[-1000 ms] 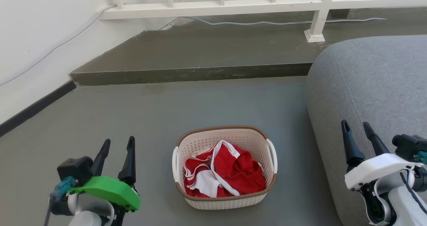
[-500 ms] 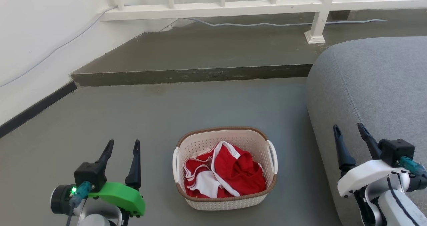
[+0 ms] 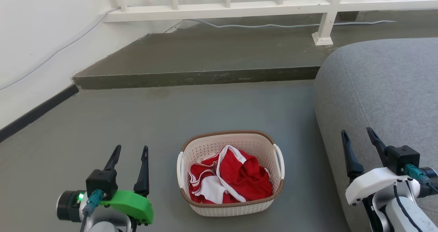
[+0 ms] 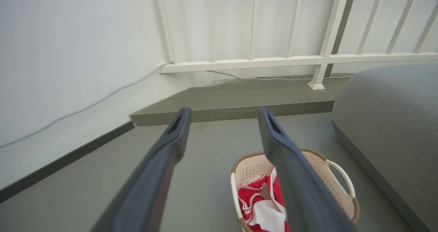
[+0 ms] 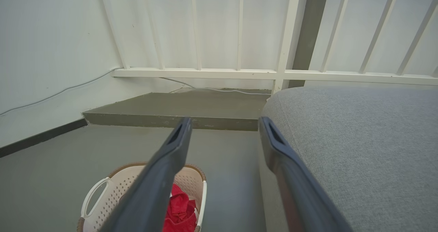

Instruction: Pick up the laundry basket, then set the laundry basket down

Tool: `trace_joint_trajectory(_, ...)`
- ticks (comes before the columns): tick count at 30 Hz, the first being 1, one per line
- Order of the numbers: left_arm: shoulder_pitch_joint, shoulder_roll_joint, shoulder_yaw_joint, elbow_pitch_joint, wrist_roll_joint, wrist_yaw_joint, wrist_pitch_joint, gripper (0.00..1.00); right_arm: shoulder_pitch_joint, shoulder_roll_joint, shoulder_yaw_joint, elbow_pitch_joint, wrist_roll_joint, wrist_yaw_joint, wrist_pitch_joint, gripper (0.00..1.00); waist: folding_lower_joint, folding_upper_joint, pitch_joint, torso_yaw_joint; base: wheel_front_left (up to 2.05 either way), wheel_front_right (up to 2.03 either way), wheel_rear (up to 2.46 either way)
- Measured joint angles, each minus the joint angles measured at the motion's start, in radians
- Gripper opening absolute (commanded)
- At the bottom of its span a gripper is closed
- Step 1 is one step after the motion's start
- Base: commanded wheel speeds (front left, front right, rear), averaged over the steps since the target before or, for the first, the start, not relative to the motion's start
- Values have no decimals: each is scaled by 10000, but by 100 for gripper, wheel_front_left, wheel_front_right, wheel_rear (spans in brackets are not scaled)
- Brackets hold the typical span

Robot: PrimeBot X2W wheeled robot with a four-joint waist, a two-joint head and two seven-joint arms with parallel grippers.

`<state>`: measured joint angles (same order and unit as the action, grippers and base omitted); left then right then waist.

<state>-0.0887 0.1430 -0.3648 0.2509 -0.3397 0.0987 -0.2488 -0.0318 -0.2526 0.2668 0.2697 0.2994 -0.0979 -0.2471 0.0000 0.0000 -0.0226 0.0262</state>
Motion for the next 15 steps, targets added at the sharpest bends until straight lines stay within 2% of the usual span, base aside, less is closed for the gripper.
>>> trace_joint_trajectory(15,-1,-15,46,263,-56,77,0,100,5,69,-71,165,90,0,0,100,0,0,29,18,0,0,0)
